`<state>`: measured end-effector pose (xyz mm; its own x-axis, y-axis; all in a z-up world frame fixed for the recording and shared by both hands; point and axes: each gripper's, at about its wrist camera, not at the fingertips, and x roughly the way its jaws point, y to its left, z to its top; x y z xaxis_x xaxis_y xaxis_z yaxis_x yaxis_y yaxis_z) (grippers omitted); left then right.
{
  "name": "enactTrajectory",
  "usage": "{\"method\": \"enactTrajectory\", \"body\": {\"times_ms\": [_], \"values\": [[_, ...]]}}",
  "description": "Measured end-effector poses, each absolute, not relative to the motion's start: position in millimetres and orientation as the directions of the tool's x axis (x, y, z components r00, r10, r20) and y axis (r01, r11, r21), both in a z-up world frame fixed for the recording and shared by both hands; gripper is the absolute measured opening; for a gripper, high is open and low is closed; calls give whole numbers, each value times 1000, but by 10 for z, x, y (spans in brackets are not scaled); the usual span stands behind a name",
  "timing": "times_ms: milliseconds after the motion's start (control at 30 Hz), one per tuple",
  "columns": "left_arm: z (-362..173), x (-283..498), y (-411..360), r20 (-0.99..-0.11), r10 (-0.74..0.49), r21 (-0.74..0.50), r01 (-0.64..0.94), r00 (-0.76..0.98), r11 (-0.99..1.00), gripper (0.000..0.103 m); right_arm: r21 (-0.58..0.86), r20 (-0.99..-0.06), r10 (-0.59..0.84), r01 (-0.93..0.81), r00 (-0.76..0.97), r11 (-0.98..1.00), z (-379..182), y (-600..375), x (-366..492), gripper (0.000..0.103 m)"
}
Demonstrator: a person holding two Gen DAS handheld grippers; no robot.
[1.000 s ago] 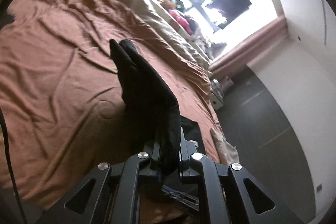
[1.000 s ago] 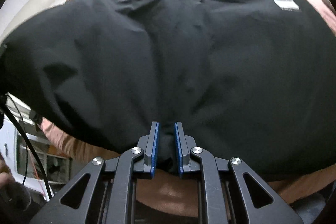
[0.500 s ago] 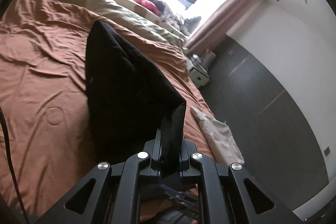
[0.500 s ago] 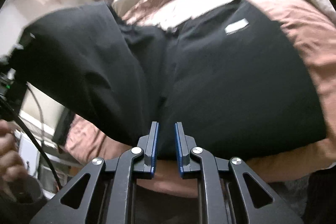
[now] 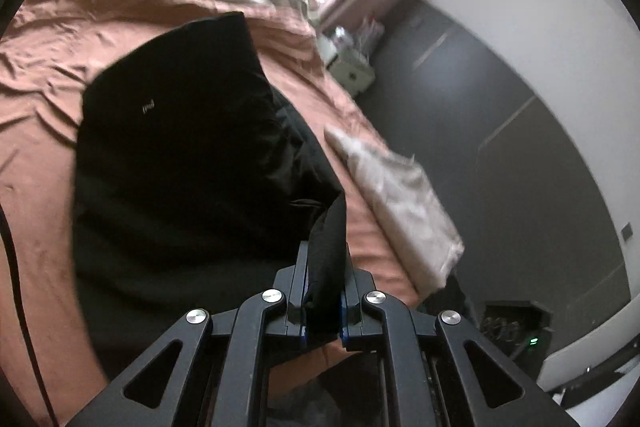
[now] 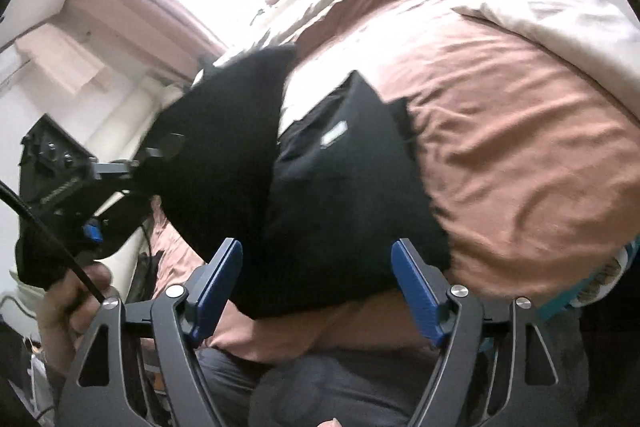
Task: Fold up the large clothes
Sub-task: 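Open both grippers and release the folded bundle onto the bed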
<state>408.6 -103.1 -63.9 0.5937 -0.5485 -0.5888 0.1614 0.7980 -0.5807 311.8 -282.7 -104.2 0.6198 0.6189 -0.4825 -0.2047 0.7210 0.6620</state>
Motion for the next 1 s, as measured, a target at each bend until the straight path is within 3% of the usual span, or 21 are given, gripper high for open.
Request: {"method": "enactTrajectory", "body": {"times_ms": [133,233,300,333,667,833,900,1000], "values": [[-927,4261,-1343,-656,-585,-570,196,477,798,19,675,-494,603,-160,627,720,-1117,-2995,3066,76],[-1019,4258,-1366,-633,-646,-628,204,427,751,44,678,-500,597,-145,627,721,-1113,-3050,3135,76],[-973,4202,-1271,-623,-636,-623,202,455,756,70,685,-497,605,-147,622,714,-1112,-3044,3161,76],[-941,4171,-1226,-623,-623,-614,198,474,764,73,687,-494,610,-151,620,710,-1081,-3026,3153,76],[-937,3882,-367,-675,-469,-549,37,570,835,75,692,-447,656,-229,608,684,-918,-2737,3503,76],[-1134,3767,-94,-719,-418,-524,-38,555,851,75,670,-474,644,-229,600,706,-898,-2545,3795,74],[-1208,3718,-31,-737,-401,-510,-59,544,858,75,658,-494,624,-209,605,724,-938,-2535,3875,43],[-1313,3700,-1,-757,-388,-497,-78,526,865,75,675,-510,630,-182,586,715,-1081,-2561,3922,19]]}}
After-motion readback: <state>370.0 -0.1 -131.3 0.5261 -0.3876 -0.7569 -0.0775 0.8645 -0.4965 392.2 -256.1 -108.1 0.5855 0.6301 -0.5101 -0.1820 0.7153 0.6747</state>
